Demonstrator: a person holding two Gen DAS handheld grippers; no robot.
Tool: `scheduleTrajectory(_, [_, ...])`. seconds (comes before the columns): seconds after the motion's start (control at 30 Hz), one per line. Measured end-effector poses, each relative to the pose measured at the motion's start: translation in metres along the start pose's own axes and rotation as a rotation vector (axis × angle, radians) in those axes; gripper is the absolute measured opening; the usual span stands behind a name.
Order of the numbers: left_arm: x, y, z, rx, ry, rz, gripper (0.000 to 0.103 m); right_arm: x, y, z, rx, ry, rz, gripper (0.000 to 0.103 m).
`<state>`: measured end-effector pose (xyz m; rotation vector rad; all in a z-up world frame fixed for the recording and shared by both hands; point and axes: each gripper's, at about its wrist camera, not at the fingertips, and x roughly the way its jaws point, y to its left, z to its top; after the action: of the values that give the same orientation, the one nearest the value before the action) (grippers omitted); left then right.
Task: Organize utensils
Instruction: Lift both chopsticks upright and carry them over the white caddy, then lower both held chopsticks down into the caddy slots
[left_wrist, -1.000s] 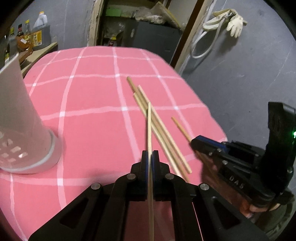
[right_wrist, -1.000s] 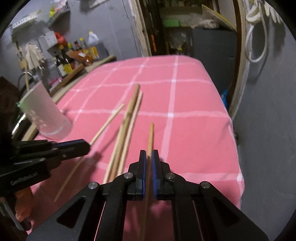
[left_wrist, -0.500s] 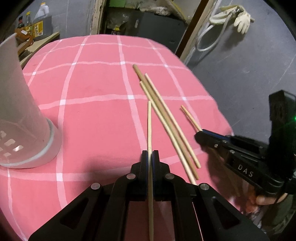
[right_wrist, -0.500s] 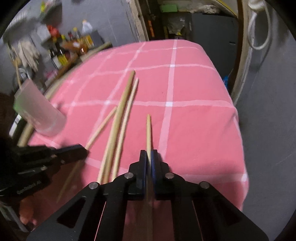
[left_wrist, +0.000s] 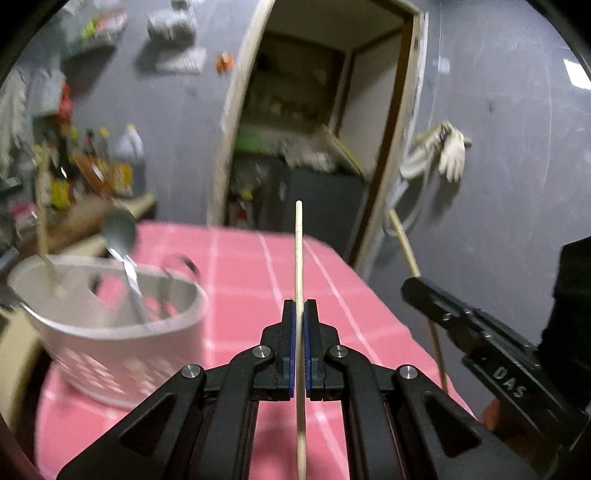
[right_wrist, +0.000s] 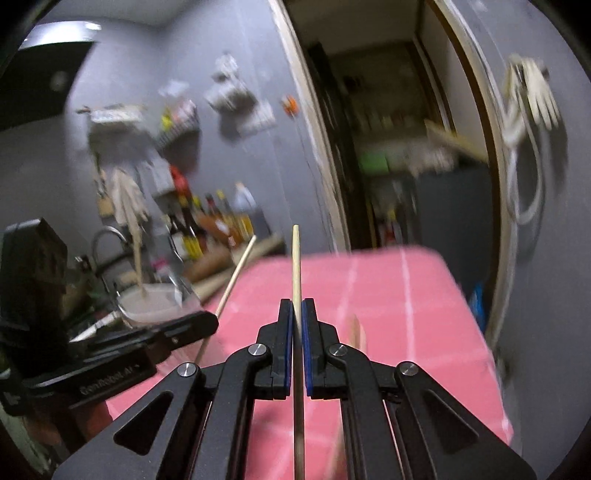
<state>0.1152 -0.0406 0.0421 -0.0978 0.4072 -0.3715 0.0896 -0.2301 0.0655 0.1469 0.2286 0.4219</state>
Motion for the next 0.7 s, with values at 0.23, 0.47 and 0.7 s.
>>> scheduleTrajectory(0.23, [-0.031, 0.017, 0.024, 0.029, -0.141, 0.114, 0.002, -0.003, 0.032, 0.026, -0.051, -0.16, 0.063, 0.003])
scheduleTrajectory(0.47, [-0.048, 0.052, 0.04, 0.031, -0.233, 0.185, 0.002, 0.02, 0.052, 0.049, -0.056, -0.217, 0.144, 0.003])
scheduleTrajectory(0.7, [-0.066, 0.11, 0.061, -0.041, -0.323, 0.25, 0.002, 0.059, 0.07, 0.067, 0.014, -0.257, 0.241, 0.003])
